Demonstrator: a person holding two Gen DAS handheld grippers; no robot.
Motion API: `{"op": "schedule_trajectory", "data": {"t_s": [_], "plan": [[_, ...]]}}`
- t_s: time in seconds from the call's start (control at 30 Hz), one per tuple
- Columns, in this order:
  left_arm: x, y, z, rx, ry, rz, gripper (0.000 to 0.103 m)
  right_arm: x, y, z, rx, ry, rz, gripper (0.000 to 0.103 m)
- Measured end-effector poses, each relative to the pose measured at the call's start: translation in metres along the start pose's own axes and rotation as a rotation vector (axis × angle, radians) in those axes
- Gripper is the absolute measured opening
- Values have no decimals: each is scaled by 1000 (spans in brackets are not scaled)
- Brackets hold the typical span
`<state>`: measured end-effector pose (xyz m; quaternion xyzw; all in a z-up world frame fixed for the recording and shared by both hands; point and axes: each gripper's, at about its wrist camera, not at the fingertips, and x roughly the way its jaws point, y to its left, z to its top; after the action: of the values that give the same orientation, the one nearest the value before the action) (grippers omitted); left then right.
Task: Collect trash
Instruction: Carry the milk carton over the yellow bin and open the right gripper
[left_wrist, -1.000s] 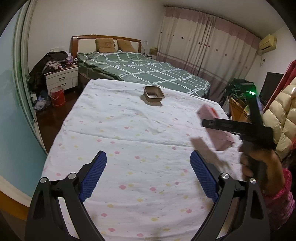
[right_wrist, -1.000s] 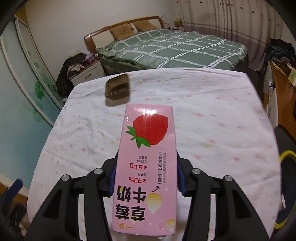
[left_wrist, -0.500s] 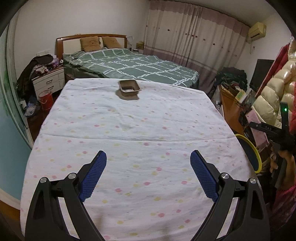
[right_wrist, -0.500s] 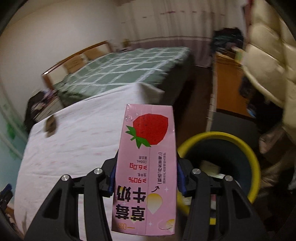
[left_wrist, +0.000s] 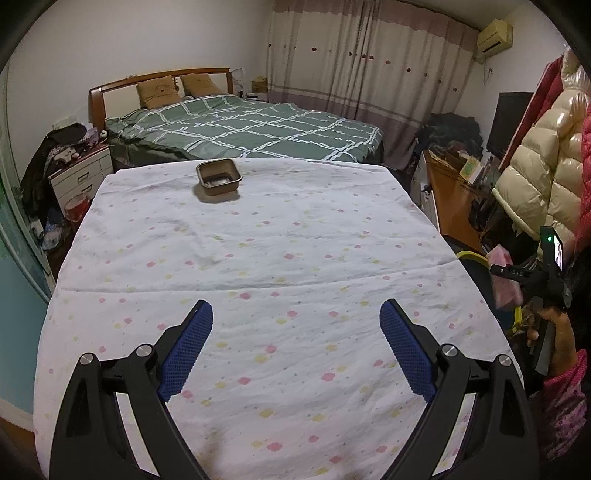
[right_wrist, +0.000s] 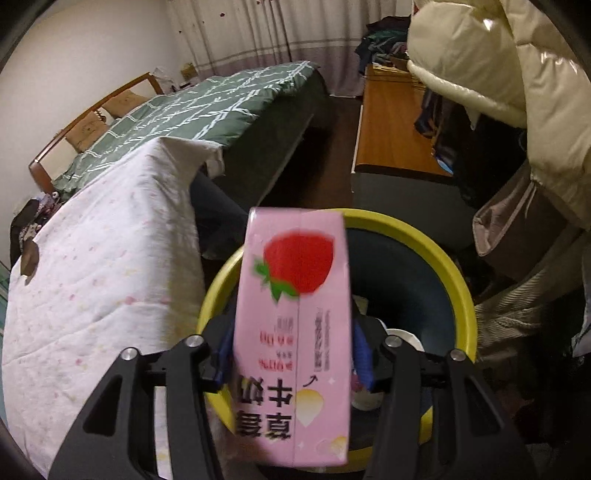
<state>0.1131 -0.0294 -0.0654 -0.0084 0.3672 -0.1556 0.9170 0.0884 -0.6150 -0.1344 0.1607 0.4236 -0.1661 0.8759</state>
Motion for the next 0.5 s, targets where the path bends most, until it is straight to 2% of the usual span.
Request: {"op": "schedule_trajectory", "data": {"t_s": [0.03,0.07,0.27,0.5], "plan": [[1,-1,1,2,1,-2,91,0,-2,0,1,0,-4,68],[4,-3,3,3,3,-7,91,-1,-3,-1,2,-10,-5,69],[22,-3,20,-5,18,-46,91,-12,-5,0,0,-42,-5,71],[52,8,59,28,30,-25,91,-24,7,3,-10,-64,38,75]]}}
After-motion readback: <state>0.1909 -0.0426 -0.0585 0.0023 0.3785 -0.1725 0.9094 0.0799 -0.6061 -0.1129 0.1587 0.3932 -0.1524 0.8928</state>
